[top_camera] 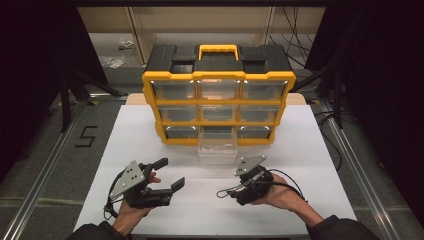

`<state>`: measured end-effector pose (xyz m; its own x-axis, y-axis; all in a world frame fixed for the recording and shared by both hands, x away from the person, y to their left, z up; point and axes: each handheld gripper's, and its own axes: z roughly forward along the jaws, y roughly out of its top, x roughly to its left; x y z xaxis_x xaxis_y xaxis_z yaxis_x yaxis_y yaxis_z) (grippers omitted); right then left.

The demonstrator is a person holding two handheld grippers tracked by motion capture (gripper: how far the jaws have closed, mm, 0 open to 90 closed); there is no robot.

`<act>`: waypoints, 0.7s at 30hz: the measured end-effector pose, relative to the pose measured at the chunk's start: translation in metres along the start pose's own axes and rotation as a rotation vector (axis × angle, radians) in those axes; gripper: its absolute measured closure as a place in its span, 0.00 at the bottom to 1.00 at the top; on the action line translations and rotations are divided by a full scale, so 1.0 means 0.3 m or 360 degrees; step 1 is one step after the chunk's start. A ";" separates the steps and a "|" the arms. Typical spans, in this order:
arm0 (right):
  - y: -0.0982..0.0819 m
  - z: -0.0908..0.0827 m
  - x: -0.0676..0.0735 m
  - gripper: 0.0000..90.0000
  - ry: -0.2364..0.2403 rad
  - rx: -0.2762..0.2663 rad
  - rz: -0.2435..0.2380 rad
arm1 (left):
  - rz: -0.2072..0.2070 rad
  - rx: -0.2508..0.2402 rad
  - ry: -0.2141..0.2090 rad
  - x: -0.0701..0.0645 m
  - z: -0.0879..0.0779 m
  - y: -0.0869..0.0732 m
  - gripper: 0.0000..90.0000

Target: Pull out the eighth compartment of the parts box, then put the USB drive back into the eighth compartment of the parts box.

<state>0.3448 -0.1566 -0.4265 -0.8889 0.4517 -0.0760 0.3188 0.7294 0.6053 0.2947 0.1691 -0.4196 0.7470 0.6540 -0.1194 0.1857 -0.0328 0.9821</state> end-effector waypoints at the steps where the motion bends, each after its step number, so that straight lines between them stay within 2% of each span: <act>1: -0.001 0.002 -0.002 0.29 0.0002 0.0006 -0.0001 | -0.0001 -0.0003 0.0004 0.000 -0.002 0.000 0.19; 21: -0.025 0.031 -0.014 0.33 0.0015 0.0134 -0.0029 | 0.0007 0.0001 -0.0008 -0.003 0.004 0.002 0.19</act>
<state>0.3492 -0.1589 -0.4381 -0.8976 0.4336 -0.0789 0.3289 0.7781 0.5351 0.2949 0.1678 -0.4191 0.7510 0.6501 -0.1159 0.1828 -0.0360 0.9825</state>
